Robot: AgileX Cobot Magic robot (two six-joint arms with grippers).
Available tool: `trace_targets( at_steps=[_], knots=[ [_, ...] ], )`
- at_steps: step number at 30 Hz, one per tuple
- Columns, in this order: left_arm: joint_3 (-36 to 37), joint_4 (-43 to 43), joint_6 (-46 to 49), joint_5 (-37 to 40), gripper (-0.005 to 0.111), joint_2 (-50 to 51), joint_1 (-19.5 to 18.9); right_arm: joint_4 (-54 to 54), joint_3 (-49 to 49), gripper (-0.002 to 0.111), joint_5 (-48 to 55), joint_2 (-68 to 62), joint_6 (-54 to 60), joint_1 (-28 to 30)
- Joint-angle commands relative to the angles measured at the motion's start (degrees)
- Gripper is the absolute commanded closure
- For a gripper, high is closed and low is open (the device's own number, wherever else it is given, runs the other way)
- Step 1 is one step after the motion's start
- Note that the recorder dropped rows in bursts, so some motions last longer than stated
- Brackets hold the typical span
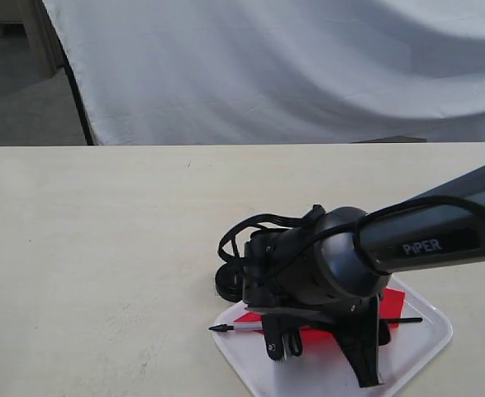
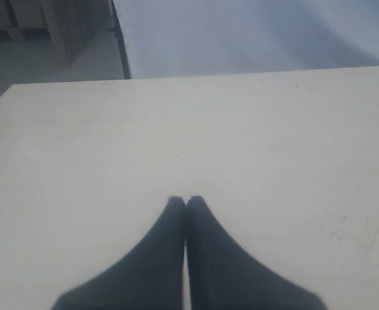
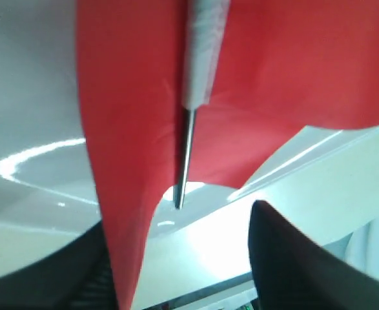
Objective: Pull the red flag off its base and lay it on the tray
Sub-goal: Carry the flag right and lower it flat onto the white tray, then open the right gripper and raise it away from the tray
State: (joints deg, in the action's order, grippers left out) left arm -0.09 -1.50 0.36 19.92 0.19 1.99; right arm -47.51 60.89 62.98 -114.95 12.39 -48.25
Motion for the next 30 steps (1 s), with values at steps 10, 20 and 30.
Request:
trace_targets(
  at_steps=[10, 20, 30],
  knots=[
    [0.1, -0.1, -0.4, -0.3, 0.107, -0.2, -0.1, 0.6, 0.3, 0.061, 4.1, 9.8, -0.8, 0.0],
    [0.1, -0.1, -0.4, -0.3, 0.107, -0.2, -0.1, 3.2, 0.3, 0.101, -10.6, 14.0, -26.8, 4.3],
    [0.1, -0.1, -0.4, -0.3, 0.107, -0.2, -0.1, 31.3, 0.3, 0.109, -15.8, 14.0, -18.3, 21.5]
  ],
)
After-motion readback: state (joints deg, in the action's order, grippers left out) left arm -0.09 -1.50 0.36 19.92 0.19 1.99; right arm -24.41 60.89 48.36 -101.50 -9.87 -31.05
